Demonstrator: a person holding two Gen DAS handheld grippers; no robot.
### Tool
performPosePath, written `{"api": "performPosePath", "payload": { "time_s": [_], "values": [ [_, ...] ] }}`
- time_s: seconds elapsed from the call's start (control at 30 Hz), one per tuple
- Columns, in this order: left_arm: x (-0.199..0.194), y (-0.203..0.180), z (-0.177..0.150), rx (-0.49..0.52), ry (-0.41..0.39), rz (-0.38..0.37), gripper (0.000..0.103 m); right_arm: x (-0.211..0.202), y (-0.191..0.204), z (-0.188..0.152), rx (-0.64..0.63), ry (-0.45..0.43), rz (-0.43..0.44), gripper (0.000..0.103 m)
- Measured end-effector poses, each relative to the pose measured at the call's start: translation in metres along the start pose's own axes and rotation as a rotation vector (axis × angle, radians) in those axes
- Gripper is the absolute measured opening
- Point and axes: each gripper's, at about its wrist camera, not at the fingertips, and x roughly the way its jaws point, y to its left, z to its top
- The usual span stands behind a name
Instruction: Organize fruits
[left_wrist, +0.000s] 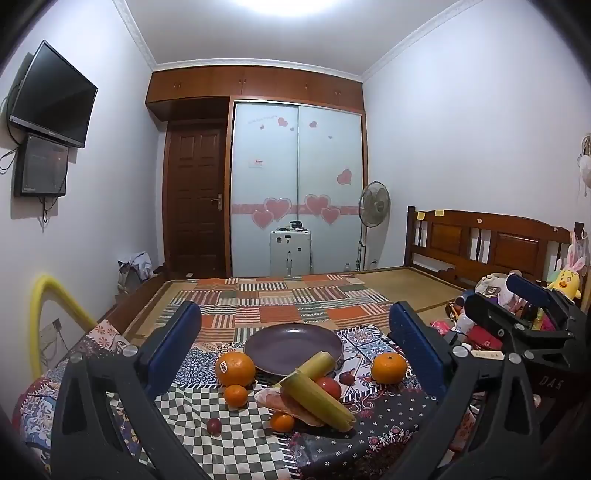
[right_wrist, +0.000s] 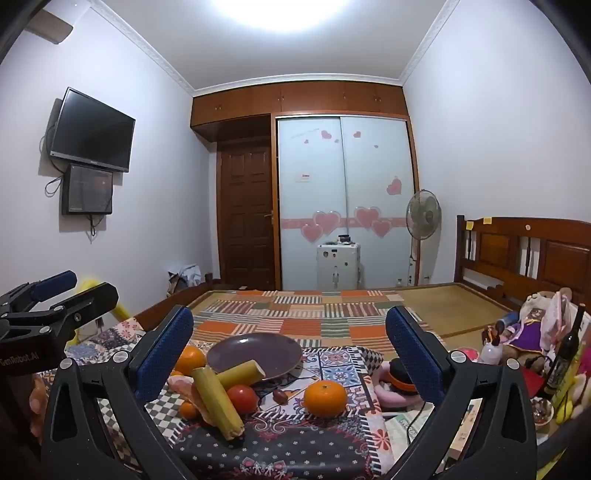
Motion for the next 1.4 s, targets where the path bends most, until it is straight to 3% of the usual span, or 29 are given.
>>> {"api": "performPosePath", "payload": {
  "time_s": [1.4],
  "values": [
    [0.0005, -0.0011, -0.0031, 0.012, 0.007, -0.005, 0.103, 0.0028, 0.0057, 0.0019, 0.017, 0.0, 0.004, 0.103]
  ]
}}
